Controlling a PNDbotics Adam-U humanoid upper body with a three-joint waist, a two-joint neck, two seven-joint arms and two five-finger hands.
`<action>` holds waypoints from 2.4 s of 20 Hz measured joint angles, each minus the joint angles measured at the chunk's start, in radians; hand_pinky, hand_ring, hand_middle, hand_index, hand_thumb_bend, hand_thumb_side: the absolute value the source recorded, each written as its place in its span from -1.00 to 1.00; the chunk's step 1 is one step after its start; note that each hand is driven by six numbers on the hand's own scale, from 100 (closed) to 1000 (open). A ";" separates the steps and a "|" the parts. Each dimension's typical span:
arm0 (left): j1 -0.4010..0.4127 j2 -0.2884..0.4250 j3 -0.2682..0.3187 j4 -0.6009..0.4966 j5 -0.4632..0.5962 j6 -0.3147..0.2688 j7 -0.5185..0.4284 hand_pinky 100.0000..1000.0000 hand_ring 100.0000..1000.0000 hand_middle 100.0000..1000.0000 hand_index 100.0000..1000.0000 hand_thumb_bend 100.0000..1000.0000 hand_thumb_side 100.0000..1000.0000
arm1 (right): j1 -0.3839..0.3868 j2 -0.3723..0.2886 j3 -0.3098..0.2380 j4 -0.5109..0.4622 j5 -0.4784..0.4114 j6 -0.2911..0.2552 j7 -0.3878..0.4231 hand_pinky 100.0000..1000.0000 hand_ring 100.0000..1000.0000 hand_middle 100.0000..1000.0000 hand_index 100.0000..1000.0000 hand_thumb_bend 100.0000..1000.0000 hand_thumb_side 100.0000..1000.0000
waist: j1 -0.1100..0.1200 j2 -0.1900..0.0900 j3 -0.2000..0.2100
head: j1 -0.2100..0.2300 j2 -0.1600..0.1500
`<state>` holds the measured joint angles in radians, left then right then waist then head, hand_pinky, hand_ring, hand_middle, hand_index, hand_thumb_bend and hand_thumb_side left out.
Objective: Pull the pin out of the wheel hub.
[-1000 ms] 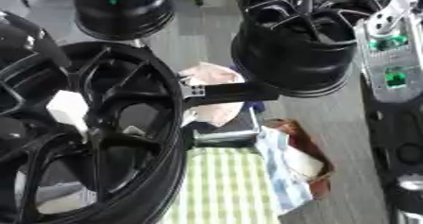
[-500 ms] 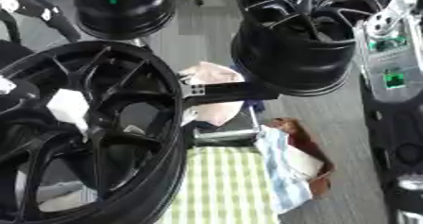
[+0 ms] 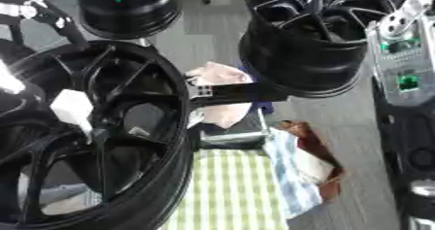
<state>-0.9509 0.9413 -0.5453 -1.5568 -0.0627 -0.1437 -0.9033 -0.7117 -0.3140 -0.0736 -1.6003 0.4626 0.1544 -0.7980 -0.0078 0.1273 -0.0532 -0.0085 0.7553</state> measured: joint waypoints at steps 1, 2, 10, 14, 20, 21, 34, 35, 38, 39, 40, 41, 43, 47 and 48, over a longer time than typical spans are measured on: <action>0.000 -0.003 -0.002 0.006 -0.005 -0.006 -0.001 0.76 0.67 0.48 0.78 0.09 -0.42 | 0.000 0.000 0.000 0.000 0.000 0.000 0.000 0.39 0.45 0.28 0.59 -1.00 0.10 | 0.000 0.001 0.000 | 0.000 0.000; 0.000 -0.003 -0.005 0.011 -0.011 -0.011 -0.002 0.76 0.67 0.49 0.78 0.10 -0.42 | 0.000 0.000 0.000 0.000 -0.002 0.000 0.000 0.39 0.45 0.28 0.59 -1.00 0.11 | 0.000 0.002 0.000 | -0.001 0.000; 0.019 -0.003 -0.010 0.034 -0.060 -0.049 0.013 0.77 0.71 0.58 0.79 0.16 -0.43 | 0.000 0.001 0.000 0.000 -0.012 -0.002 -0.006 0.39 0.45 0.28 0.59 -1.00 0.13 | 0.006 0.009 -0.002 | -0.005 -0.002; 0.029 -0.006 -0.018 0.041 -0.080 -0.063 0.027 0.76 0.70 0.58 0.83 0.17 -0.41 | 0.001 0.001 0.000 -0.001 -0.018 -0.001 -0.009 0.39 0.45 0.27 0.58 -1.00 0.15 | 0.006 0.015 -0.002 | -0.005 -0.009; 0.045 -0.006 -0.024 0.041 -0.098 -0.071 0.039 0.74 0.66 0.51 0.84 0.18 -0.42 | 0.005 0.001 0.000 -0.001 -0.026 -0.004 -0.013 0.38 0.45 0.27 0.58 -1.00 0.16 | 0.007 0.019 -0.003 | -0.005 -0.009; 0.046 -0.006 -0.024 0.041 -0.100 -0.071 0.039 0.74 0.66 0.51 0.84 0.18 -0.42 | 0.005 0.001 0.000 -0.001 -0.026 -0.005 -0.013 0.38 0.45 0.27 0.58 -1.00 0.16 | 0.007 0.020 -0.003 | -0.005 -0.010; 0.075 -0.007 -0.027 0.070 -0.129 -0.053 0.055 0.71 0.63 0.50 0.83 0.13 -0.43 | 0.009 0.001 0.000 -0.001 -0.041 -0.009 -0.018 0.38 0.45 0.27 0.58 -1.00 0.20 | 0.007 0.027 -0.006 | -0.005 -0.014; 0.078 -0.009 -0.027 0.075 -0.133 -0.052 0.056 0.71 0.63 0.50 0.83 0.13 -0.43 | 0.009 0.001 0.000 -0.001 -0.043 -0.009 -0.019 0.38 0.45 0.27 0.58 -1.00 0.20 | 0.007 0.027 -0.007 | -0.005 -0.015; 0.081 -0.011 -0.027 0.086 -0.140 -0.051 0.057 0.70 0.62 0.49 0.80 0.07 -0.40 | 0.009 0.001 -0.001 -0.001 -0.046 -0.010 -0.021 0.38 0.45 0.27 0.58 -1.00 0.22 | 0.007 0.029 -0.008 | -0.005 -0.018; 0.081 -0.011 -0.027 0.089 -0.140 -0.051 0.058 0.70 0.62 0.48 0.79 0.06 -0.39 | 0.009 0.001 -0.001 -0.001 -0.048 -0.010 -0.022 0.38 0.45 0.26 0.58 -1.00 0.22 | 0.007 0.030 -0.008 | -0.005 -0.018; 0.082 -0.011 -0.027 0.091 -0.140 -0.050 0.059 0.69 0.61 0.48 0.78 0.05 -0.38 | 0.010 0.001 -0.001 -0.001 -0.050 -0.011 -0.024 0.38 0.45 0.26 0.58 -1.00 0.22 | 0.008 0.032 -0.008 | -0.005 -0.018; 0.082 -0.011 -0.027 0.092 -0.139 -0.049 0.060 0.69 0.61 0.48 0.78 0.05 -0.38 | 0.010 0.001 -0.001 -0.001 -0.052 -0.011 -0.024 0.38 0.45 0.26 0.58 -1.00 0.22 | 0.009 0.033 -0.008 | -0.005 -0.018; 0.082 -0.014 -0.027 0.094 -0.138 -0.047 0.062 0.69 0.61 0.48 0.78 0.05 -0.38 | 0.010 0.001 -0.001 -0.001 -0.053 -0.010 -0.026 0.38 0.45 0.26 0.58 -1.00 0.22 | 0.010 0.033 -0.008 | -0.005 -0.018; 0.082 -0.023 -0.027 0.108 -0.140 -0.040 0.064 0.66 0.56 0.41 0.74 0.06 -0.39 | 0.014 0.001 -0.001 -0.001 -0.059 -0.011 -0.028 0.38 0.45 0.26 0.58 -1.00 0.23 | 0.010 0.033 -0.009 | -0.005 -0.019; 0.082 -0.028 -0.027 0.115 -0.142 -0.038 0.063 0.66 0.56 0.41 0.74 0.06 -0.39 | 0.015 0.001 -0.001 -0.001 -0.060 -0.012 -0.029 0.38 0.45 0.26 0.58 -1.00 0.23 | 0.011 0.034 -0.009 | -0.004 -0.020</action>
<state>-0.8684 0.9134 -0.5726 -1.4422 -0.2044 -0.1822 -0.8400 -0.6972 -0.3134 -0.0744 -1.6012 0.4022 0.1425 -0.8266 0.0028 0.1609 -0.0623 -0.0130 0.7356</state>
